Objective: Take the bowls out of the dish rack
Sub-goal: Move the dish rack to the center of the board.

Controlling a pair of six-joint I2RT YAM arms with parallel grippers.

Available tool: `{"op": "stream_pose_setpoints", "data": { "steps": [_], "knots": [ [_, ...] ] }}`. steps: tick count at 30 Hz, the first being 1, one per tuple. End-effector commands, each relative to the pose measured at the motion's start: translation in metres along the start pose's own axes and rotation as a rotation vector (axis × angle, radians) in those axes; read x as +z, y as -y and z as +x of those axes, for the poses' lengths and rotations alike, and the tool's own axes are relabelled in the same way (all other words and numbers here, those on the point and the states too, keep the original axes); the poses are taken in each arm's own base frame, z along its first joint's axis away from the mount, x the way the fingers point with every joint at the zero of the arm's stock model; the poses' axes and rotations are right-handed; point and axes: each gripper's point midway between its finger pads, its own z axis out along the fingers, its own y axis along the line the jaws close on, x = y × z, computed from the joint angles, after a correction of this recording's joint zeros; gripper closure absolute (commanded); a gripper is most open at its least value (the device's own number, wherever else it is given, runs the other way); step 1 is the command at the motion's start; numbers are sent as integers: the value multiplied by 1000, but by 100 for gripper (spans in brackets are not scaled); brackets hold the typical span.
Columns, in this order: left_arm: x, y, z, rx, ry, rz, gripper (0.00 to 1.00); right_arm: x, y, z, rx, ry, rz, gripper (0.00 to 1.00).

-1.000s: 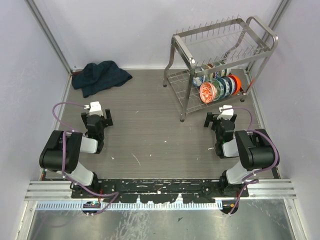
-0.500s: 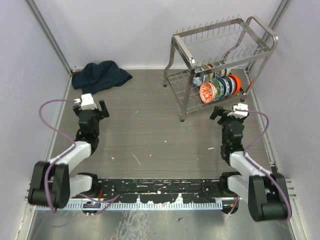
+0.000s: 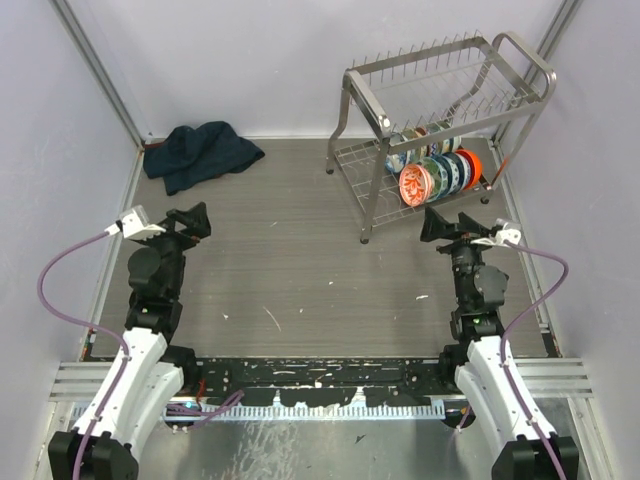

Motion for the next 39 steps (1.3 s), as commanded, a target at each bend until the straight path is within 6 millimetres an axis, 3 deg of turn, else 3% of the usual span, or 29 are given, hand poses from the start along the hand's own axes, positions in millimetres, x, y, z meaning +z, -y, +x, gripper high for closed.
{"op": "stream_pose_setpoints", "data": {
  "steps": [1,7,13,23,29,39],
  "knots": [
    [-11,13,12,-113,-39,79,2,0,-23,2,34,-68,-95,0],
    [-18,28,6,-146,-35,155,2,5,-34,6,56,-113,-141,0],
    [-23,27,2,-163,-26,147,2,0,-37,1,129,-46,-165,0],
    [-13,47,18,-151,-157,214,2,10,9,13,12,-217,137,0],
    [-6,51,32,-126,-246,211,2,11,17,16,-13,-243,179,0],
    [-10,52,31,-69,-248,190,2,13,16,26,-14,-271,162,0]
  ]
}}
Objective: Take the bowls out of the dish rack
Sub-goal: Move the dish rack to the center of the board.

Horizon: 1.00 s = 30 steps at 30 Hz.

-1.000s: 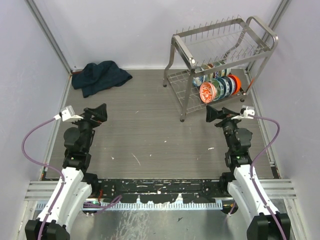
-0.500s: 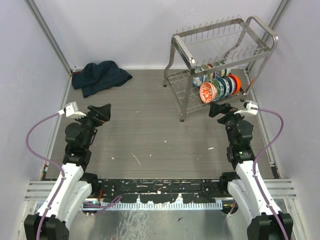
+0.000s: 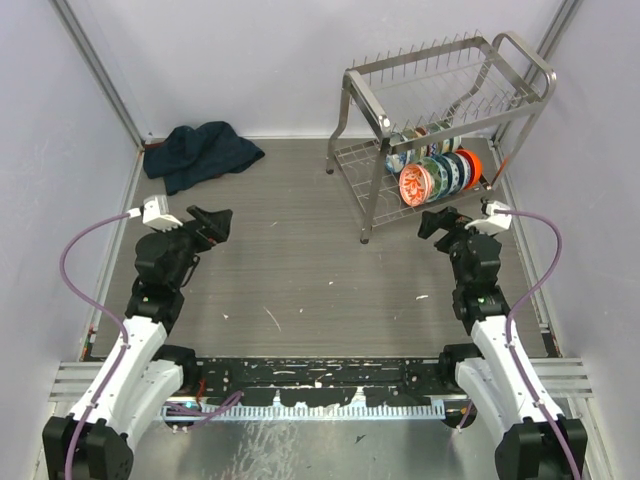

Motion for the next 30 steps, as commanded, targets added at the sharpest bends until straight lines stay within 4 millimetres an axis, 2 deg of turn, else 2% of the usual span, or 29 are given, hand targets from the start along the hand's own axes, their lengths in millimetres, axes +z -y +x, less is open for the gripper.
{"op": "stream_pose_setpoints", "data": {
  "steps": [1,11,15,22,25,30],
  "knots": [
    [-2,13,-15,40,23,17,2,4,-14,-24,-2,58,-42,0],
    [-3,21,-12,58,11,30,2,1,-38,-16,-37,25,-188,0],
    [-3,25,-12,59,8,40,2,2,-66,-9,-61,8,-293,0],
    [-4,31,-7,65,-6,48,2,16,-115,20,-280,-39,-263,0],
    [-5,32,-8,71,-6,46,2,21,-130,26,-323,-41,-270,0],
    [-7,32,-9,75,0,43,2,28,-137,34,-346,-33,-272,0]
  ]
}}
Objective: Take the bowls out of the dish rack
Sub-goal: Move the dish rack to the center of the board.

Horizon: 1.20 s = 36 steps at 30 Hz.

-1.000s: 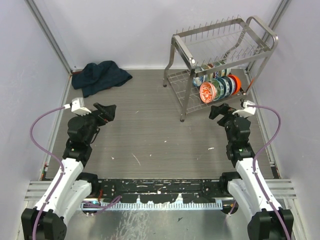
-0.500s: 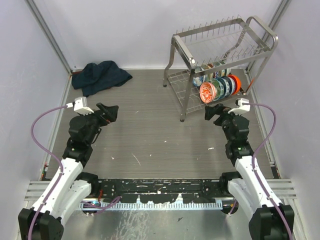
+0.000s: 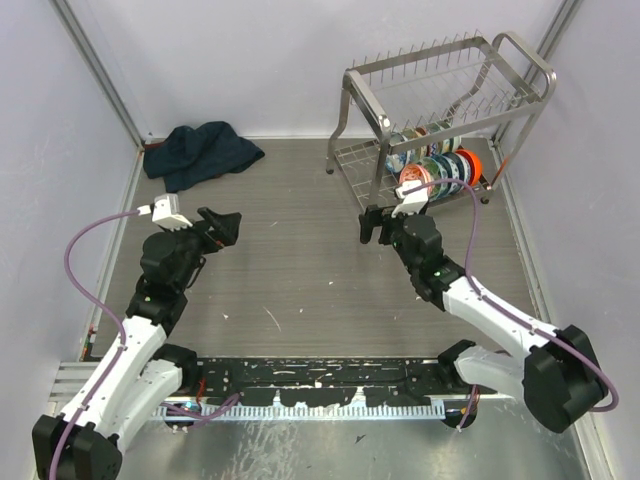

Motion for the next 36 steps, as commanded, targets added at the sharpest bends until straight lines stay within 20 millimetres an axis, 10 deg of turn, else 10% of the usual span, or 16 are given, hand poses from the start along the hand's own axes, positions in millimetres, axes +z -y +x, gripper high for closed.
{"op": "stream_pose_setpoints", "data": {
  "steps": [1,20,36],
  "knots": [
    [-2,11,-23,18,53,18,2,7,1,-37,-31,124,49,0],
    [2,6,-21,34,50,-6,2,47,-7,-35,-107,136,68,0],
    [1,-1,-20,52,51,-41,2,74,-69,-23,-221,118,-10,0]
  ]
}}
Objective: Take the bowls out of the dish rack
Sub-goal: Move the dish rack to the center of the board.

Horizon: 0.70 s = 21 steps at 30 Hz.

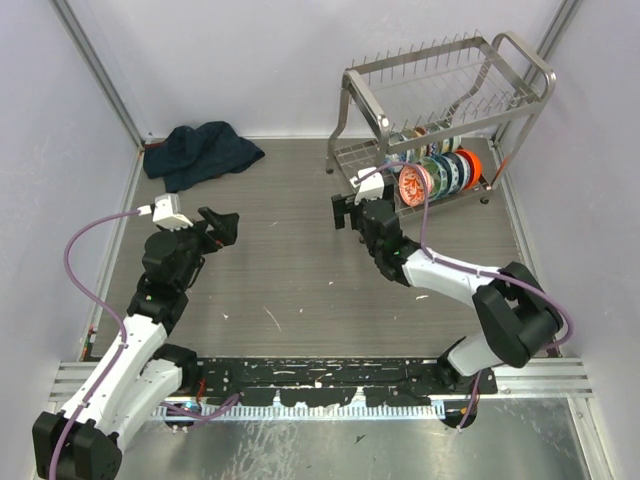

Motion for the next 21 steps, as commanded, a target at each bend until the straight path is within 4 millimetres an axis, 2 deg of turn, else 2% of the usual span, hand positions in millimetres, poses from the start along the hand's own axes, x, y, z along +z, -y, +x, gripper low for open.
{"op": "stream_pose_setpoints", "data": {
  "steps": [1,13,21],
  "knots": [
    [-2,8,-22,15,47,8,2,7,-30,-41,-16,109,-43,0],
    [-13,-1,-28,42,73,-39,2,21,-100,-45,-79,113,-103,0],
    [-19,-7,-32,59,89,-70,2,20,-152,-51,-103,140,-128,0]
  ]
}}
